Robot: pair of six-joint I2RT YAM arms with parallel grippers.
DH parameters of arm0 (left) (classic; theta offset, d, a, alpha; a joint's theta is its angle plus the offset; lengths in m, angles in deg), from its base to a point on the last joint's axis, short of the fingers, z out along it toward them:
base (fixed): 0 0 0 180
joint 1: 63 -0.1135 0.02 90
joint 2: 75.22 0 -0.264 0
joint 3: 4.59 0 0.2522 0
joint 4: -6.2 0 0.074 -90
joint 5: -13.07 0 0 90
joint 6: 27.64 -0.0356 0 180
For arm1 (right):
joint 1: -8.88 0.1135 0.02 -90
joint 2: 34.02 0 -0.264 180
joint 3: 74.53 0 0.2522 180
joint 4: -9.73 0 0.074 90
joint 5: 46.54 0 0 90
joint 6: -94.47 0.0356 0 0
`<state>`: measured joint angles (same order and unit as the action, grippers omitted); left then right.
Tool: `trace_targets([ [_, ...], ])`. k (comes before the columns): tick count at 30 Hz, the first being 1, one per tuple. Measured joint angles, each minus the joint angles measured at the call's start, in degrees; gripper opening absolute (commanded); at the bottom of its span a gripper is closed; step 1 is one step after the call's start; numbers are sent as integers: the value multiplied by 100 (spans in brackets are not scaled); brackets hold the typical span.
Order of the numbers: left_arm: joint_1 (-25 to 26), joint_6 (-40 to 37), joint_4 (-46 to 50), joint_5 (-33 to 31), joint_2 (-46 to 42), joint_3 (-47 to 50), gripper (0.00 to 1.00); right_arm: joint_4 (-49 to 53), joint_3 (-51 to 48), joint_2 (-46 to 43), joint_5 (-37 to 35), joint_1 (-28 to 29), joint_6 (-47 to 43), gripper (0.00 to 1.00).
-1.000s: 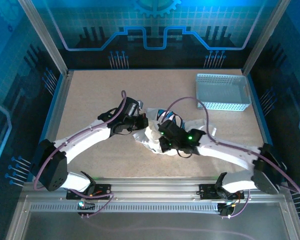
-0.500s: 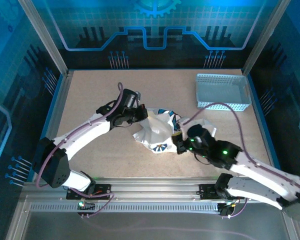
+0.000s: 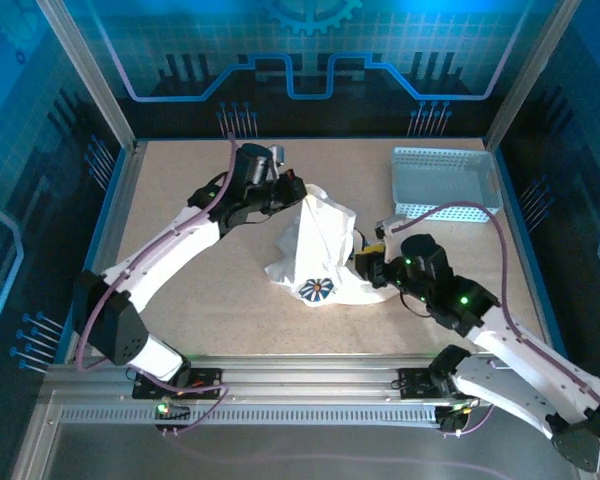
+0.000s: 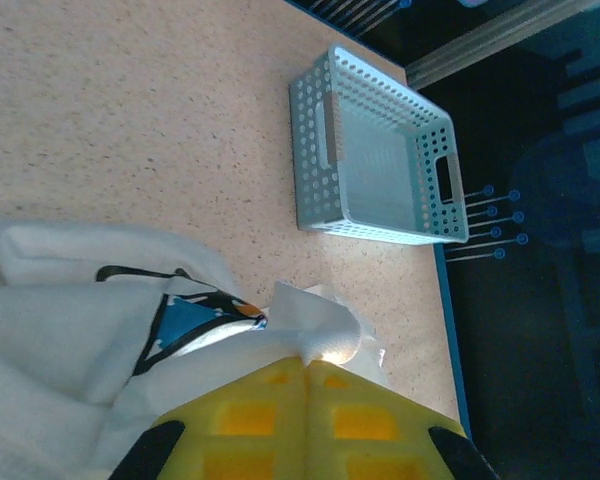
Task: Fold the inside-out t-shirt
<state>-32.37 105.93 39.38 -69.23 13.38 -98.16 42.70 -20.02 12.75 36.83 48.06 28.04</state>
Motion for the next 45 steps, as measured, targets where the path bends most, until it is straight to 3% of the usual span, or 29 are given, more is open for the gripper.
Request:
trace_targets([
  [4,129,-17,109,57,590,-354,0,-192,-142,693,160,-59,227,68],
  [8,142,-66,334,164,1239,-852,0,-382,-258,1259,262,-289,531,75],
  [14,142,-168,520,264,1541,-1073,0,-835,-260,1978,627,-634,866,74],
  [18,142,-192,551,256,1539,-1080,0,-1137,-247,2490,977,-570,1049,64],
  [23,127,-201,560,140,1438,-1067,0,-1209,-74,2900,1163,-437,1067,23],
  [27,-15,-282,619,2,1086,-988,0,-872,518,2898,938,-85,901,7],
  [31,-402,-549,894,-310,431,-1036,0,-315,1665,2865,551,629,402,0],
  [34,-680,-940,1370,-726,-133,-1587,0,-7,2717,2861,382,1204,20,0],
  [40,-699,-1777,2061,-1115,-837,-3904,0,269,4540,2940,94,1908,-400,0],
  [42,-697,-1937,2326,-1084,-824,-4863,0,243,4804,2894,-90,1965,-409,0],
  [45,-527,-2009,2538,-872,-769,-5442,0,142,4653,2647,-330,1875,-284,0],
])
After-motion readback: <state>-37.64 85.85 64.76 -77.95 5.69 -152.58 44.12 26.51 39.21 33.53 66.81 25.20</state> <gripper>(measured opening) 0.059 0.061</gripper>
